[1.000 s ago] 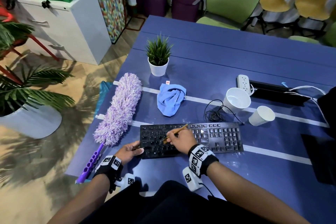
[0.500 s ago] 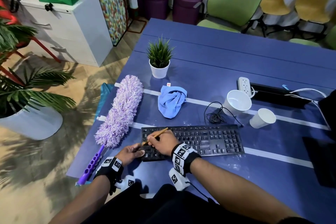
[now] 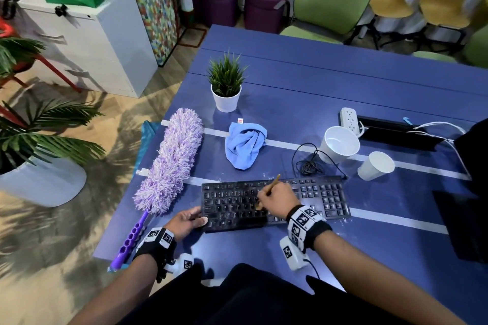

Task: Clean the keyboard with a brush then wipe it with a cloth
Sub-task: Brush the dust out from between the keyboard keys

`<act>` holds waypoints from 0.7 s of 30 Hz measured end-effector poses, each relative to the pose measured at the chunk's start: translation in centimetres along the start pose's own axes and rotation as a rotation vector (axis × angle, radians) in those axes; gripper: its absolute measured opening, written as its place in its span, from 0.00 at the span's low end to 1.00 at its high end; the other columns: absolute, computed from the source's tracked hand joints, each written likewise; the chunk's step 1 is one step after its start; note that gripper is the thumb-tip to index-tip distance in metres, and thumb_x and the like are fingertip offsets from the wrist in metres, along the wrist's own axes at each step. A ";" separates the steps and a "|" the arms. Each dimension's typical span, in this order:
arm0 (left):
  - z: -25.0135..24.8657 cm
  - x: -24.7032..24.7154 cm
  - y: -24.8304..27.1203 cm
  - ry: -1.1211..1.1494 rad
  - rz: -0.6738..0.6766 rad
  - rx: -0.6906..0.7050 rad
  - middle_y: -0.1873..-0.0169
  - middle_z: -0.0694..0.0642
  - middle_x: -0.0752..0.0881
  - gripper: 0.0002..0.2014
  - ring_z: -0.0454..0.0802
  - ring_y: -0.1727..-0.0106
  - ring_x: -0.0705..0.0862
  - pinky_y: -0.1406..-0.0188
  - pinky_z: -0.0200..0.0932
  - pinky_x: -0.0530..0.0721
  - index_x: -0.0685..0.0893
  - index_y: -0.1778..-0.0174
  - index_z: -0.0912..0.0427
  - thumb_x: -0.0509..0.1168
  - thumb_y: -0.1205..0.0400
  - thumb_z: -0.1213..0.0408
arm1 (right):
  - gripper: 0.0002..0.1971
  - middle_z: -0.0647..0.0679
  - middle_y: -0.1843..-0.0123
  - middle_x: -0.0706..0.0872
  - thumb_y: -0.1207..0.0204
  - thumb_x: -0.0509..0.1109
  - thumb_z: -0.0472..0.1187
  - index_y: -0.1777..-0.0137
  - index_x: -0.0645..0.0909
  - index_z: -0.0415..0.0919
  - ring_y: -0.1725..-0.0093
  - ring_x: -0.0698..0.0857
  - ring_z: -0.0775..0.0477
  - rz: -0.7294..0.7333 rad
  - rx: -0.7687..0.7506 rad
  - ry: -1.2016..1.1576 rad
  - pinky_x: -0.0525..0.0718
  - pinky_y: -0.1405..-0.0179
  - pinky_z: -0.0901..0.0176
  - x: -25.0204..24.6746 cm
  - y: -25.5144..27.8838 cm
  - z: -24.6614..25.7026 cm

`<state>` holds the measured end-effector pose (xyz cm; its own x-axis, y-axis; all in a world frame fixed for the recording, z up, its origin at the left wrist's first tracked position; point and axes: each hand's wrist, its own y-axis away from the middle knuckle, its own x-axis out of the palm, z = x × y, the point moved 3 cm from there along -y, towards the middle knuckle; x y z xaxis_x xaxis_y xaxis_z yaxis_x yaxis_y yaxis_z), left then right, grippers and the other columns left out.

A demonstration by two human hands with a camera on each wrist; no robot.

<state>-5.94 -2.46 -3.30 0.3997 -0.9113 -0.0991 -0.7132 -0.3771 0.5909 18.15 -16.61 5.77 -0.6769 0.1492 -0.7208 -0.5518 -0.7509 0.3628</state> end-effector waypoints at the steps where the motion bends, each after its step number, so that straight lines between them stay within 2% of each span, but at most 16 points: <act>1: 0.0 0.0 0.0 -0.005 0.005 -0.001 0.41 0.48 0.88 0.17 0.44 0.37 0.84 0.31 0.40 0.75 0.80 0.33 0.52 0.67 0.19 0.63 | 0.17 0.50 0.69 0.91 0.22 0.63 0.43 0.67 0.88 0.39 0.70 0.88 0.61 0.048 -0.009 -0.050 0.89 0.58 0.59 0.9 0.1 0.7; 3: 0.2 -0.1 -0.1 0.000 0.003 -0.002 0.41 0.47 0.88 0.18 0.44 0.36 0.83 0.30 0.42 0.74 0.80 0.33 0.51 0.67 0.19 0.63 | 0.14 0.52 0.66 0.92 0.21 0.65 0.46 0.62 0.89 0.43 0.66 0.89 0.61 0.130 -0.041 -0.116 0.89 0.53 0.59 3.2 0.5 2.4; 5: 0.0 0.0 0.1 0.002 -0.002 0.005 0.42 0.45 0.88 0.18 0.41 0.37 0.84 0.36 0.35 0.76 0.80 0.33 0.51 0.67 0.19 0.65 | 0.14 0.52 0.62 0.92 0.20 0.65 0.48 0.59 0.90 0.45 0.63 0.89 0.58 0.171 -0.121 -0.098 0.85 0.49 0.65 5.0 1.0 4.6; 7: -0.3 0.1 0.0 0.004 0.001 0.015 0.44 0.42 0.89 0.18 0.36 0.41 0.84 0.42 0.28 0.76 0.80 0.33 0.52 0.66 0.19 0.68 | 0.15 0.50 0.60 0.93 0.20 0.64 0.48 0.59 0.90 0.43 0.61 0.86 0.59 0.175 -0.170 -0.045 0.78 0.49 0.73 5.7 1.1 5.9; 8: -0.3 0.1 -0.1 0.012 0.004 0.012 0.44 0.42 0.89 0.18 0.36 0.41 0.84 0.40 0.29 0.76 0.80 0.33 0.53 0.66 0.19 0.68 | 0.16 0.49 0.59 0.92 0.20 0.63 0.48 0.60 0.90 0.43 0.61 0.85 0.59 0.169 -0.173 -0.034 0.77 0.49 0.74 5.6 1.0 6.1; 11: 0.2 -0.2 -0.2 -0.013 0.003 -0.008 0.40 0.44 0.87 0.20 0.41 0.35 0.82 0.30 0.40 0.73 0.79 0.31 0.49 0.68 0.20 0.63 | 0.19 0.43 0.58 0.90 0.20 0.60 0.48 0.64 0.87 0.41 0.55 0.86 0.47 0.166 -0.121 0.008 0.81 0.45 0.62 4.0 0.4 3.9; 12: 0.3 -0.3 -0.2 -0.015 0.003 -0.009 0.40 0.44 0.87 0.20 0.42 0.35 0.82 0.30 0.40 0.73 0.79 0.31 0.48 0.68 0.20 0.62 | 0.20 0.41 0.59 0.90 0.20 0.58 0.48 0.65 0.86 0.38 0.55 0.86 0.43 0.164 -0.094 0.034 0.83 0.46 0.58 3.0 0.3 2.6; 14: 0.4 -0.3 -0.2 -0.017 -0.001 -0.009 0.41 0.44 0.88 0.19 0.41 0.35 0.83 0.33 0.37 0.73 0.79 0.32 0.47 0.68 0.20 0.62 | 0.21 0.39 0.64 0.89 0.20 0.58 0.45 0.68 0.83 0.35 0.61 0.87 0.43 0.123 -0.016 0.042 0.85 0.58 0.59 0.2 0.5 -0.4; 16: 0.2 -0.1 -0.3 -0.004 -0.004 -0.002 0.42 0.44 0.89 0.18 0.42 0.37 0.84 0.36 0.35 0.74 0.79 0.33 0.47 0.67 0.20 0.63 | 0.20 0.41 0.69 0.87 0.19 0.60 0.42 0.71 0.81 0.37 0.69 0.87 0.49 0.043 0.047 0.072 0.79 0.72 0.67 -2.7 1.0 -3.5; 18: 0.2 0.0 -0.3 0.014 -0.009 -0.007 0.43 0.45 0.89 0.18 0.42 0.38 0.84 0.38 0.35 0.76 0.80 0.34 0.47 0.67 0.20 0.63 | 0.19 0.46 0.74 0.83 0.19 0.62 0.39 0.73 0.77 0.40 0.77 0.82 0.59 -0.014 0.125 0.090 0.71 0.81 0.76 -5.5 1.6 -6.1; 19: 0.2 -0.1 -0.3 0.030 -0.014 -0.010 0.43 0.46 0.89 0.17 0.42 0.38 0.84 0.37 0.36 0.76 0.80 0.34 0.47 0.67 0.20 0.63 | 0.18 0.49 0.75 0.81 0.20 0.63 0.38 0.74 0.76 0.42 0.79 0.79 0.61 -0.047 0.158 0.103 0.70 0.83 0.77 -6.6 1.9 -6.9; 21: 0.6 0.0 -0.4 0.062 -0.016 -0.012 0.42 0.46 0.89 0.17 0.43 0.38 0.84 0.33 0.40 0.75 0.81 0.35 0.47 0.68 0.20 0.64 | 0.16 0.52 0.76 0.78 0.22 0.65 0.38 0.73 0.78 0.43 0.77 0.77 0.58 -0.115 0.192 0.149 0.76 0.77 0.73 -7.9 2.3 -8.0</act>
<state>-6.00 -2.37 -3.99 0.4463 -0.8929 -0.0594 -0.6995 -0.3895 0.5991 26.12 -24.70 7.55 -0.5331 0.1189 -0.8376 -0.7126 -0.5967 0.3688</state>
